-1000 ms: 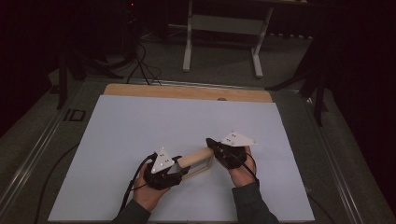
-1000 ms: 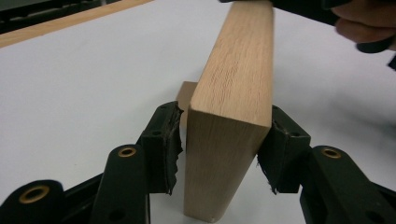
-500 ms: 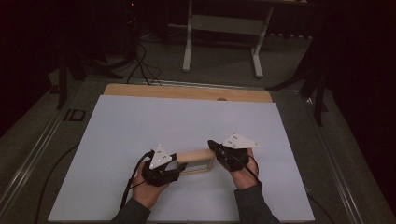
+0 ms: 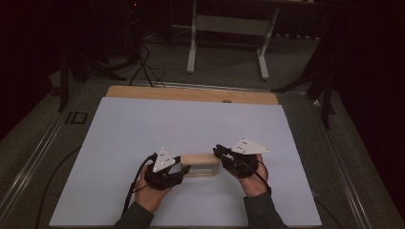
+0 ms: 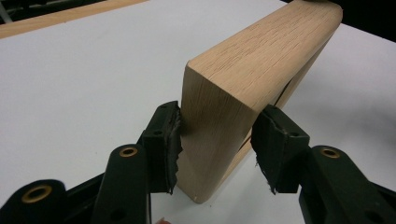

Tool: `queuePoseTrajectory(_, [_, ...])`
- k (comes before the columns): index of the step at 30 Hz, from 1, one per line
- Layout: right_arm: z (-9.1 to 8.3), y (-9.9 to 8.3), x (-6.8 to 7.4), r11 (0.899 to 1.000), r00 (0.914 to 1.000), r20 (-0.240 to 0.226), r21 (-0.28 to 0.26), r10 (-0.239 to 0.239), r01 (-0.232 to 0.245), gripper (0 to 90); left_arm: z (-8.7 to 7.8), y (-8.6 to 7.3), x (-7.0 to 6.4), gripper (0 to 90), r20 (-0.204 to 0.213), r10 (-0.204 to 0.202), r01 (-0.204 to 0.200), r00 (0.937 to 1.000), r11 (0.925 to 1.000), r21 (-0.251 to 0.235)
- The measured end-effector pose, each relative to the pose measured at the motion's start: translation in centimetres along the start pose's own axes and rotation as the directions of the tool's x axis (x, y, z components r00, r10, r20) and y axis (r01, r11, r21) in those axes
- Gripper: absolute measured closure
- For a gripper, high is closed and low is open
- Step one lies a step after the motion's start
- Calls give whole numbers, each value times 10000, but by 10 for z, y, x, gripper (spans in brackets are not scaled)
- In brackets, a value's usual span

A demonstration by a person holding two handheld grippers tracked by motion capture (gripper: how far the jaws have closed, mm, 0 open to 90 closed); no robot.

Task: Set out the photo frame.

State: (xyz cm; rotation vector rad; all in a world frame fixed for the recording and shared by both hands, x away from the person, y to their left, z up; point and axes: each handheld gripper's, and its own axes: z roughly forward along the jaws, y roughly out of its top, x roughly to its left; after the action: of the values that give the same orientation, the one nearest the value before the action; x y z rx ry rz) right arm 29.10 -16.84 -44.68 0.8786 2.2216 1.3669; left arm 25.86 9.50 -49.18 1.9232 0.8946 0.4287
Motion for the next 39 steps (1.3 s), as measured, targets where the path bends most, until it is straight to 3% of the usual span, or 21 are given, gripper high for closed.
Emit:
queuePoseTrajectory(3, [-3,0,-1,9999,9994,-329,-63,139,-141,624,0,0,0,527,4,12,-12,10000,10000,-6])
queuePoseTrajectory(7, [-4,-1,-2,9999,9989,-457,-66,113,-116,571,0,0,0,527,13,3,-3,10000,10000,-12])
queuePoseTrajectory(8, [-6,-2,-2,9999,9972,-743,-91,106,-113,514,0,0,0,527,13,6,-6,10000,10000,-10])
queuePoseTrajectory(13, [-9,-11,-4,10000,9931,-1169,70,58,-50,447,-1,0,0,525,74,0,0,10000,10000,2])
queuePoseTrajectory(20, [-1,-22,-5,9990,9889,-1484,428,-24,88,423,-2,1,2,529,194,-124,125,9997,9999,-60])
queuePoseTrajectory(25, [7,-29,-3,9962,9908,-1336,817,-201,312,427,-1,1,3,534,181,-134,136,9997,9999,-76])
queuePoseTrajectory(39, [9,-33,-9,9962,9906,-1357,817,-195,308,509,-3,1,6,544,262,-78,83,9996,9998,-168])
